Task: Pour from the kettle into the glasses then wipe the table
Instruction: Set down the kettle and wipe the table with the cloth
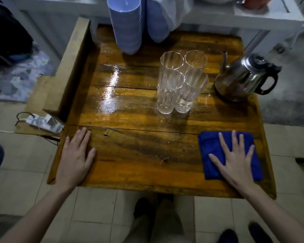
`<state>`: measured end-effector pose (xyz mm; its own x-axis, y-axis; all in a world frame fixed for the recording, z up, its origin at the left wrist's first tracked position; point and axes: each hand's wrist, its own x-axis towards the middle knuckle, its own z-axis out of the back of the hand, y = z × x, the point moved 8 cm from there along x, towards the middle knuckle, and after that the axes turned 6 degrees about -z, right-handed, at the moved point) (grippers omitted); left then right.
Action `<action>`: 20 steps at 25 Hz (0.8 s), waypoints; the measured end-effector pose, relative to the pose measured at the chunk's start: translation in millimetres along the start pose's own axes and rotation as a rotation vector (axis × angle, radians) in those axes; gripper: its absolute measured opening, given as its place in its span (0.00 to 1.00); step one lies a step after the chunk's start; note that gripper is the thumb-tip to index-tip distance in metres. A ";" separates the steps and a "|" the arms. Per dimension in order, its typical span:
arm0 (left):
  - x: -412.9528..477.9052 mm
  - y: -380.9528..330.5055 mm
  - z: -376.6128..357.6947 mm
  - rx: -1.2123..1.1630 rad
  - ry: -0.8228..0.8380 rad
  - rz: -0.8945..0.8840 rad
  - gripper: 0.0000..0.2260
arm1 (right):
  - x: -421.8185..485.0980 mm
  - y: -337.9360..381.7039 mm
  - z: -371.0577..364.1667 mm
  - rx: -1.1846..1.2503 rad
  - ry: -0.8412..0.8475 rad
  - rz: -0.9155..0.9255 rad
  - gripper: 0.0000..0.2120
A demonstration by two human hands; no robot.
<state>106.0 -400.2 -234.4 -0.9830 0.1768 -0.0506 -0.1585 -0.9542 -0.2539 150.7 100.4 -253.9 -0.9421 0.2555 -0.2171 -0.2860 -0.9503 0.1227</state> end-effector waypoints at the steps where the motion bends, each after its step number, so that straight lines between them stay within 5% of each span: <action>1: 1.0 -1.3 0.5 -0.010 -0.010 -0.007 0.29 | 6.3 16.5 0.9 0.004 -0.005 0.025 0.41; 11: -1.2 2.2 2.8 -0.021 -0.044 -0.010 0.28 | -21.7 267.1 -27.0 -0.026 0.034 0.413 0.41; 20: -2.9 3.6 2.1 -0.039 -0.054 -0.020 0.27 | -41.0 193.2 -25.4 -0.313 0.112 0.892 0.38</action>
<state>108.1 -404.7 -233.1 -0.9834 0.1814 0.0073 -0.1756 -0.9401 -0.2922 138.5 -98.2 -245.8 -0.7639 -0.5898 -0.2620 0.6053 -0.7956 0.0263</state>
